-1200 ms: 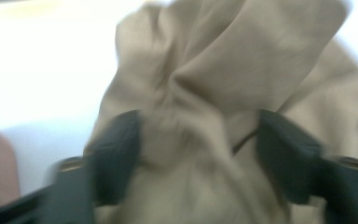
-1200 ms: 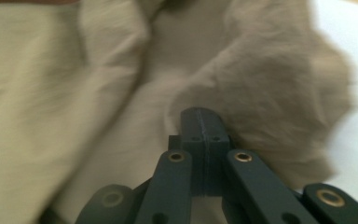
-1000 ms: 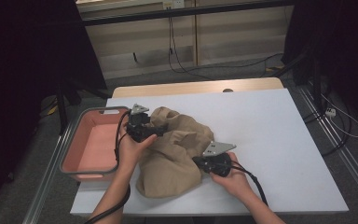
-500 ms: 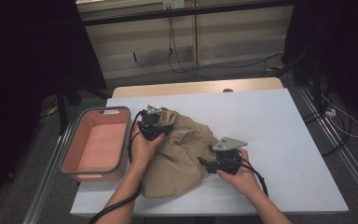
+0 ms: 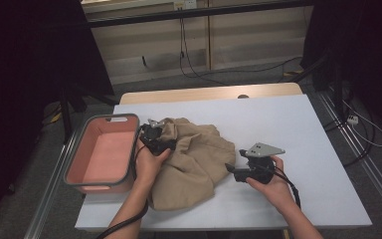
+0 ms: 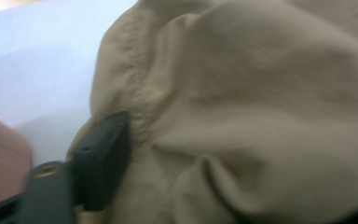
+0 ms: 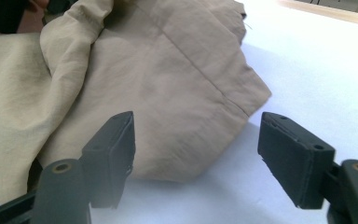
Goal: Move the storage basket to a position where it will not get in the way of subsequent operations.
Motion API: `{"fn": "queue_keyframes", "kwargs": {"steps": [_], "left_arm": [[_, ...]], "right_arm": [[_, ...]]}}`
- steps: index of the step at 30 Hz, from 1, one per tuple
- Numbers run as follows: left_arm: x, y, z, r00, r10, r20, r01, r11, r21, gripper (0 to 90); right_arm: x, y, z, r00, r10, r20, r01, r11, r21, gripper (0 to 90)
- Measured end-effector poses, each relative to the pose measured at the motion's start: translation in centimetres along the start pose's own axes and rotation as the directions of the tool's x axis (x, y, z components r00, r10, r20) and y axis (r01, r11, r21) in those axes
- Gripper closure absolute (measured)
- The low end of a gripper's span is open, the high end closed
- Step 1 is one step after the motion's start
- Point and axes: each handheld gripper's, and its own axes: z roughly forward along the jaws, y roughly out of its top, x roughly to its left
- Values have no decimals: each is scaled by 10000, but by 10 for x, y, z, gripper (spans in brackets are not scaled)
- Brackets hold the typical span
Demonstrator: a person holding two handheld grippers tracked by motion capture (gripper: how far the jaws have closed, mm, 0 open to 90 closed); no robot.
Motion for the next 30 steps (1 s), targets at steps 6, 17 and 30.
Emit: {"fn": "queue_keyframes", "kwargs": {"steps": [6,17,30], "left_arm": [[1,-7,8,9988,-289,400,292,9995,-87,166],[-20,-7,9,9904,-326,1347,329,9995,4,656],[-75,-1,14,9314,-489,3608,418,9987,275,781]], "right_arm": [[-5,0,-4,9999,109,-8,-109,9998,-144,258],[-13,-2,-10,9997,223,88,-222,9997,-119,255],[-30,-6,-21,9962,441,746,-426,9988,-221,178]]}}
